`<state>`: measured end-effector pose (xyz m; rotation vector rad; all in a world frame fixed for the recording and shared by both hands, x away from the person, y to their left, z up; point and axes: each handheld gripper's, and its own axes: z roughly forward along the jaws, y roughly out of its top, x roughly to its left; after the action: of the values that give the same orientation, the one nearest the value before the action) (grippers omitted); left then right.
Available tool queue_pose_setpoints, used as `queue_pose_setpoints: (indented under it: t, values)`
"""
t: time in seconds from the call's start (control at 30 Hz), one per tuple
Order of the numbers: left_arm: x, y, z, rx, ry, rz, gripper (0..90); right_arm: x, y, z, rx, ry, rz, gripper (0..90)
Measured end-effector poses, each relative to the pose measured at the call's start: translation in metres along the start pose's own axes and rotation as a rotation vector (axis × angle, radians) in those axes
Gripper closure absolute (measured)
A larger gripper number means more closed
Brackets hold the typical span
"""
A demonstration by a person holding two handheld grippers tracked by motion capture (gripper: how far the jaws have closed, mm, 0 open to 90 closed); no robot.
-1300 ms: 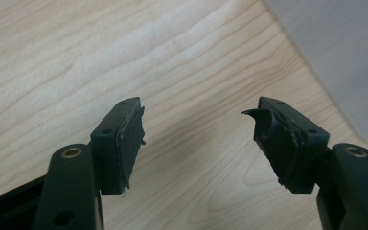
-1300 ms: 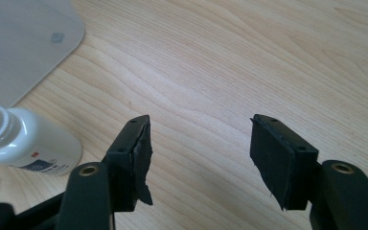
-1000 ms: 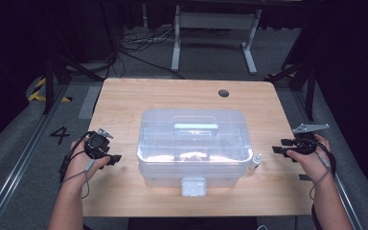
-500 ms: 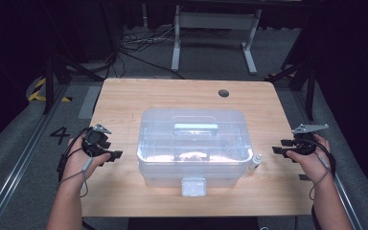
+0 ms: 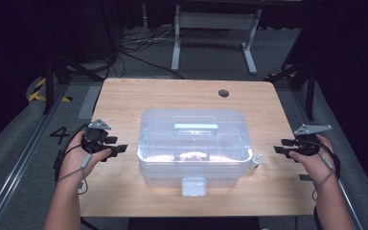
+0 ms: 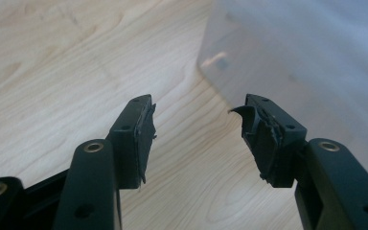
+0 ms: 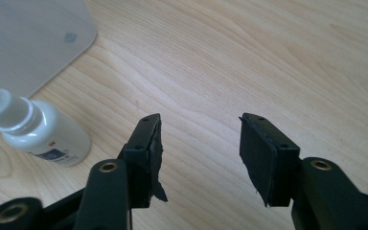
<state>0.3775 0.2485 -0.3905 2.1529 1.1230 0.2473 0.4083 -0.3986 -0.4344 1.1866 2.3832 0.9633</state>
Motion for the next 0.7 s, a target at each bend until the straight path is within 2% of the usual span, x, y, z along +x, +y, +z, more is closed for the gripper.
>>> queue_pose_setpoints:
  t: [0.07, 0.1, 0.13, 0.17, 0.2, 0.27, 0.33, 0.43, 0.5, 0.53, 0.57, 0.7]
  values:
    - [-0.002, 0.003, -0.003, -0.001, 0.0, 0.011, 45.3, 0.0, 0.0, 0.0, 0.01, -0.005, 0.027, 50.1]
    - [-0.006, 0.008, -0.008, -0.004, 0.022, 0.055, 44.2, -0.001, -0.001, 0.0, 0.017, -0.011, 0.041, 49.8]
    - [-0.008, 0.011, -0.011, -0.019, 0.037, 0.072, 44.1, -0.001, -0.001, 0.0, 0.027, -0.01, 0.059, 49.8]
    - [-0.011, 0.014, -0.014, -0.023, 0.033, 0.052, 44.5, -0.002, -0.002, 0.0, 0.034, -0.017, 0.081, 49.8]
    - [-0.014, 0.017, -0.018, -0.024, 0.025, 0.051, 45.5, -0.003, -0.003, 0.001, 0.04, -0.029, 0.096, 49.7]
    - [-0.018, 0.024, -0.024, -0.055, 0.02, 0.077, 45.7, -0.004, -0.004, 0.002, 0.041, -0.031, 0.105, 49.7]
    - [-0.025, 0.034, -0.029, -0.045, 0.006, 0.059, 43.9, -0.003, -0.005, 0.002, 0.036, -0.02, 0.118, 49.7]
    - [-0.034, 0.046, -0.034, -0.066, -0.013, 0.107, 43.9, -0.002, -0.003, 0.0, 0.021, -0.022, 0.115, 49.7]
    - [-0.04, 0.052, -0.037, -0.082, -0.044, 0.121, 43.7, -0.001, -0.002, -0.001, 0.008, -0.023, 0.119, 49.7]
    - [-0.04, 0.052, -0.037, -0.082, -0.044, 0.121, 43.1, -0.001, -0.002, -0.002, 0.004, -0.023, 0.12, 49.7]
    - [-0.044, 0.059, -0.039, -0.09, -0.077, 0.137, 42.4, -0.001, -0.003, -0.003, -0.001, -0.023, 0.13, 49.6]
    - [-0.052, 0.068, -0.041, -0.099, -0.074, 0.166, 41.7, -0.002, -0.005, -0.004, -0.006, -0.025, 0.146, 49.6]
